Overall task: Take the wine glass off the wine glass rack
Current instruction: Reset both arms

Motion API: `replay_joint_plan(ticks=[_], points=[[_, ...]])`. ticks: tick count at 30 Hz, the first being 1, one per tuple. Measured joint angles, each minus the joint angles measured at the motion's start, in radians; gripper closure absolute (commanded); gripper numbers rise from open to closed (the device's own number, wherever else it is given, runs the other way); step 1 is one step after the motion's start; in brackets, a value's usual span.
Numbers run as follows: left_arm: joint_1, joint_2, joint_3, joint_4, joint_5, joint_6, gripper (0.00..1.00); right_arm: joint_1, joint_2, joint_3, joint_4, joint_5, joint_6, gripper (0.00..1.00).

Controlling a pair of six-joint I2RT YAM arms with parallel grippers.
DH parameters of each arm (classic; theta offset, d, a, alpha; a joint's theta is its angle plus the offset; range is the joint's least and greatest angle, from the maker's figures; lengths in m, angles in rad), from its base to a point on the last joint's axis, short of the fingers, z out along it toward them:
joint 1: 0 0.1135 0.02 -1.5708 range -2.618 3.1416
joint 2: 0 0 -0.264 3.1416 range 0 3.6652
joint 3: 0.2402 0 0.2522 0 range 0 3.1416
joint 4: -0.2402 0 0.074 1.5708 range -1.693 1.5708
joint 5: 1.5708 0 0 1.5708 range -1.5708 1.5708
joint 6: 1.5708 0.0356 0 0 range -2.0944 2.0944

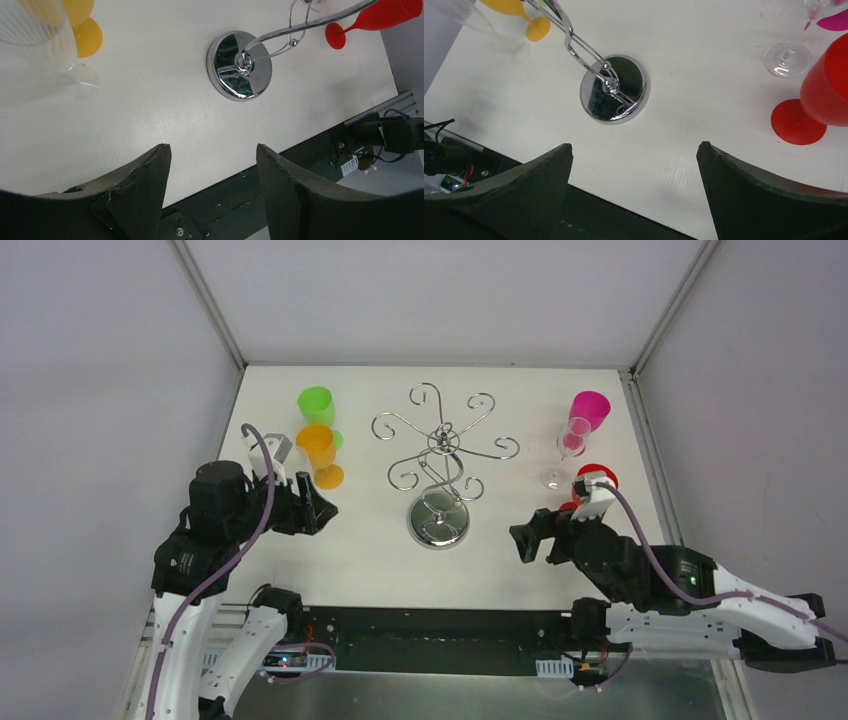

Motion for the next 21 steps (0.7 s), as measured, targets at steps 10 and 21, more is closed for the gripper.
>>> replay_joint_plan(ticks=[10,21], points=[[0.000,-0.028,-0.073,0.038,0.043,-0.030,0.34,-0.183,0.062,0.006,-0.005,0.024,-0.050,0.01],[0.000,-0.044,-0.075,0.061,0.047,-0.044,0.26,-0.750,0.129,0.032,0.065,-0.306,-0.156,0.01]])
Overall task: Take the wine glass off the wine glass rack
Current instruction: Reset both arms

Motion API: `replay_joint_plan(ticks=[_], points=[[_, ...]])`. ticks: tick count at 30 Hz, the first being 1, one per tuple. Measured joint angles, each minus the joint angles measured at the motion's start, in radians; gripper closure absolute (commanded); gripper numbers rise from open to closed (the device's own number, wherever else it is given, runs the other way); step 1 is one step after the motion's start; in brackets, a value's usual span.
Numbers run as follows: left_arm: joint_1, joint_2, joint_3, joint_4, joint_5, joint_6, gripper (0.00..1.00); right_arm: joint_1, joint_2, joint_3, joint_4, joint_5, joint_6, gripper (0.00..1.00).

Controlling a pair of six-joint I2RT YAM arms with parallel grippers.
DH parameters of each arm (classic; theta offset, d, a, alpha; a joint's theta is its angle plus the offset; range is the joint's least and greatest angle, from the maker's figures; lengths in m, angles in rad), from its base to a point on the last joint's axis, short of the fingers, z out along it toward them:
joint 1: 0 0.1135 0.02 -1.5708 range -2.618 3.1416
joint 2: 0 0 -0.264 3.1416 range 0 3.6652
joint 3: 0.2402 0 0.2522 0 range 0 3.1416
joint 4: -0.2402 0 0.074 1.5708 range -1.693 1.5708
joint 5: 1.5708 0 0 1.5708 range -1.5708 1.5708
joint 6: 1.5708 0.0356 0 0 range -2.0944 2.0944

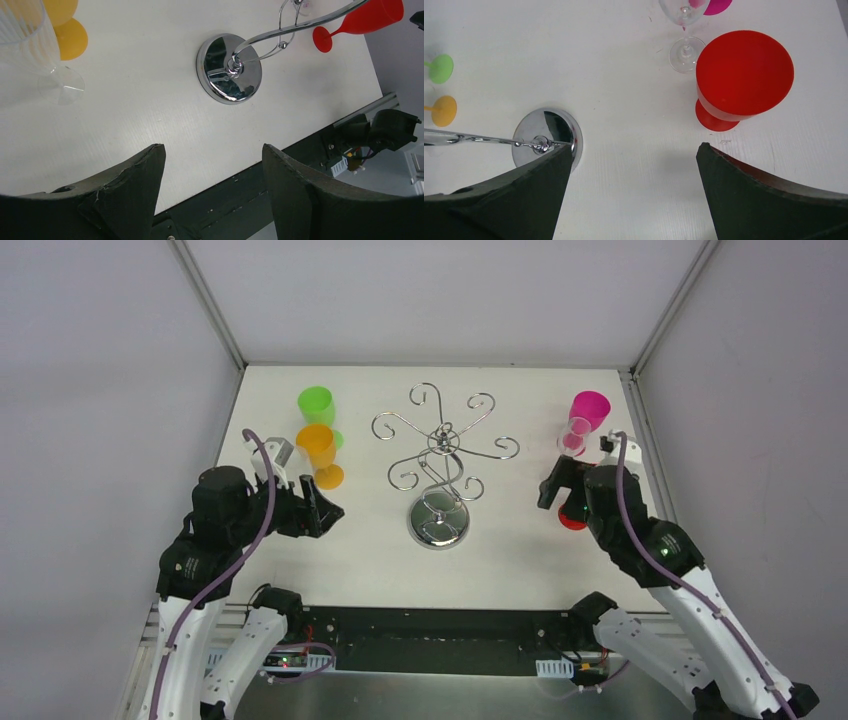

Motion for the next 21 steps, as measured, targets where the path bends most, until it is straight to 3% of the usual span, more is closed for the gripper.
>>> replay_joint_plan(ticks=[7,15,19,21], points=[[0.000,-0.005,0.001,0.000,0.000,0.002,0.24,-0.054,0.092,0.046,0.085,0.021,-0.021,0.01],[0.000,-0.003,0.001,0.012,-0.009,0.016,0.20,-0.056,0.151,0.105,0.122,0.243,-0.041,0.01],[0.000,-0.002,0.001,0.021,-0.011,0.027,0.02,-0.056,0.178,0.116,0.134,0.287,-0.042,0.01],[0.000,-0.002,0.001,0.024,-0.013,0.029,0.01,-0.056,0.176,0.116,0.135,0.298,-0.040,0.01]])
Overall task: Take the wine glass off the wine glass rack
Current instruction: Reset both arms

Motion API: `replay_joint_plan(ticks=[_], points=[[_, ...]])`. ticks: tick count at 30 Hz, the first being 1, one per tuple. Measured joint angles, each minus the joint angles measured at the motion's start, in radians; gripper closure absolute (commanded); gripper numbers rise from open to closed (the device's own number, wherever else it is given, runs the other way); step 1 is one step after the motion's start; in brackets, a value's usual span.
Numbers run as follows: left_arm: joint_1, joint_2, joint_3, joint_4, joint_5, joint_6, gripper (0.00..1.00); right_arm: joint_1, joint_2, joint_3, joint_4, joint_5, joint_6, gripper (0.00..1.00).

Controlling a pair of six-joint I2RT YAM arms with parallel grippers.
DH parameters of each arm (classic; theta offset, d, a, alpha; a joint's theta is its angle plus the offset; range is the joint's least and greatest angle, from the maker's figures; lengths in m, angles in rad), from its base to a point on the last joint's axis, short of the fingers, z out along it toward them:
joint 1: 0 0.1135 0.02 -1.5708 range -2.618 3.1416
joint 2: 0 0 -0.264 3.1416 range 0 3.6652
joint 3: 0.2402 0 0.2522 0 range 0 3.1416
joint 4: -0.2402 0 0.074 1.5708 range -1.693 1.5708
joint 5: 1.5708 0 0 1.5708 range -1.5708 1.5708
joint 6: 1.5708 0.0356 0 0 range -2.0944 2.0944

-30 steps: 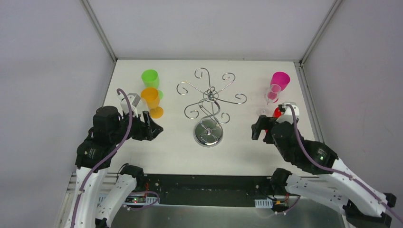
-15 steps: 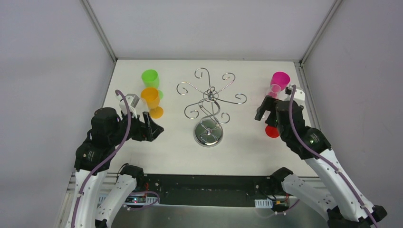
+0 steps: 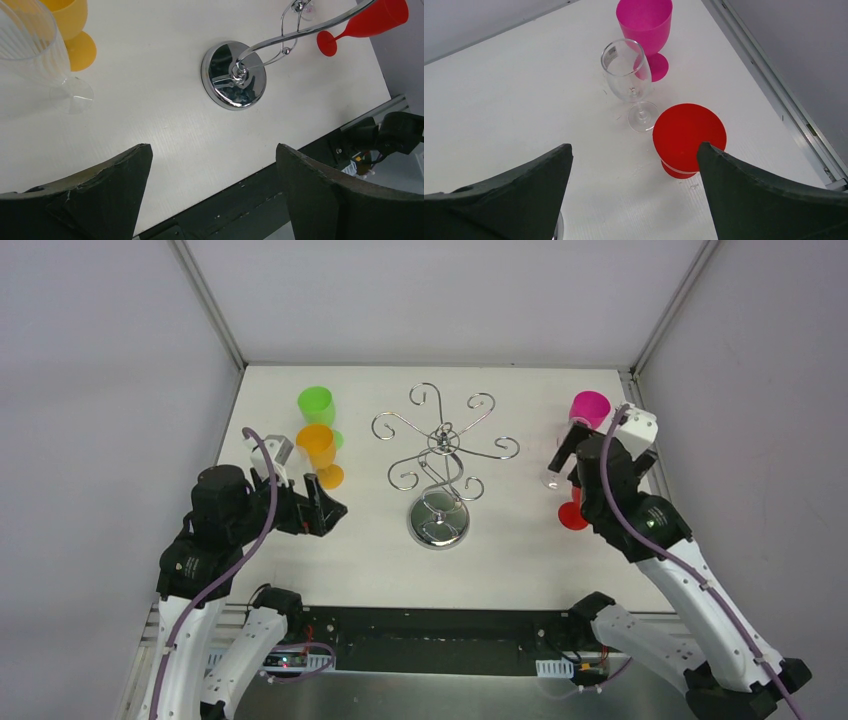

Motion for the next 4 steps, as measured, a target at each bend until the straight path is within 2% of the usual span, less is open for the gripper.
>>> replay_joint_plan(ticks=[4], points=[[0.000,0.000,0.000,0.009,-0.008,0.000,0.01,0.000,-0.006,0.000,0.000,0.018,0.006,0.01]])
